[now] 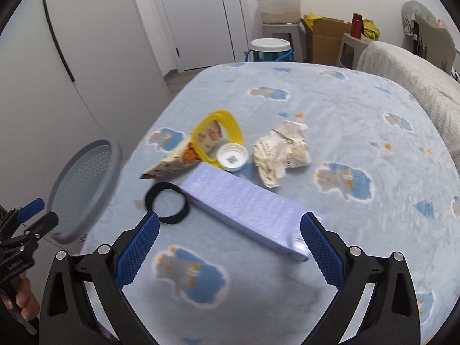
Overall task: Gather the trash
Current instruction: 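Move both open tools from the wastebasket back over the bed, then grasp the lavender toothpaste box with the right tool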
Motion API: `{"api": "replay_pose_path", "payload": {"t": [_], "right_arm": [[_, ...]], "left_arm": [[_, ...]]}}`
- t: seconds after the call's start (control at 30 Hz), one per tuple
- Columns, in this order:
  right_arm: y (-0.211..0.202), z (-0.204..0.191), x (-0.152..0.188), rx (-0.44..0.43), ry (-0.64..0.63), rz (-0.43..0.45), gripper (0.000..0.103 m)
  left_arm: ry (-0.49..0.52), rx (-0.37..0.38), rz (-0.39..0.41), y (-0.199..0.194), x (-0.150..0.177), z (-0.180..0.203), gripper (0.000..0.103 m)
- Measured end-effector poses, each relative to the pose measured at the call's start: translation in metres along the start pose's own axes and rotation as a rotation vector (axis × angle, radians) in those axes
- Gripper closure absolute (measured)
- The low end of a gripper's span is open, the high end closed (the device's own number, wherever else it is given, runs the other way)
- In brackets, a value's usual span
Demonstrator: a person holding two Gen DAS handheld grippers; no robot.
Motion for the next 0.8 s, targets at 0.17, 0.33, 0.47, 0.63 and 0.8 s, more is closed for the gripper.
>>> {"api": "replay_pose_path", "payload": {"t": [0.17, 0.33, 0.47, 0.63, 0.8], "right_arm": [[0.012, 0.015, -0.005, -0.018, -0.005, -0.016, 0.006], [0.024, 0.023, -0.014, -0.046, -0.030, -0.043, 0.006], [0.032, 0.027, -0.020, -0.066, -0.040, -0.059, 0.006], [0.038, 0.026, -0.022, -0.073, -0.060, -0.089, 0.006], [0.036, 0.015, -0.012, -0.113, -0.089, -0.128, 0.006]], "left_arm": [[0.011, -0.008, -0.018, 0.009, -0.001, 0.006, 0.027], [0.022, -0.026, -0.035, 0.017, 0.000, 0.009, 0.027], [0.022, -0.038, -0.046, 0.022, -0.002, 0.010, 0.027], [0.025, -0.043, -0.049, 0.025, -0.002, 0.014, 0.027], [0.032, -0.041, -0.048, 0.024, -0.001, 0.018, 0.027]]}}
Point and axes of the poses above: each gripper's, at about its wrist camera, not at the fingertips, and y roughly the way its jaws point, z to its right, x to its underside, the point moved 1 cm from there along y, roughly the way its jaws point, and after that the axes turned 13 degrees about -z, right-handed, at the moved point
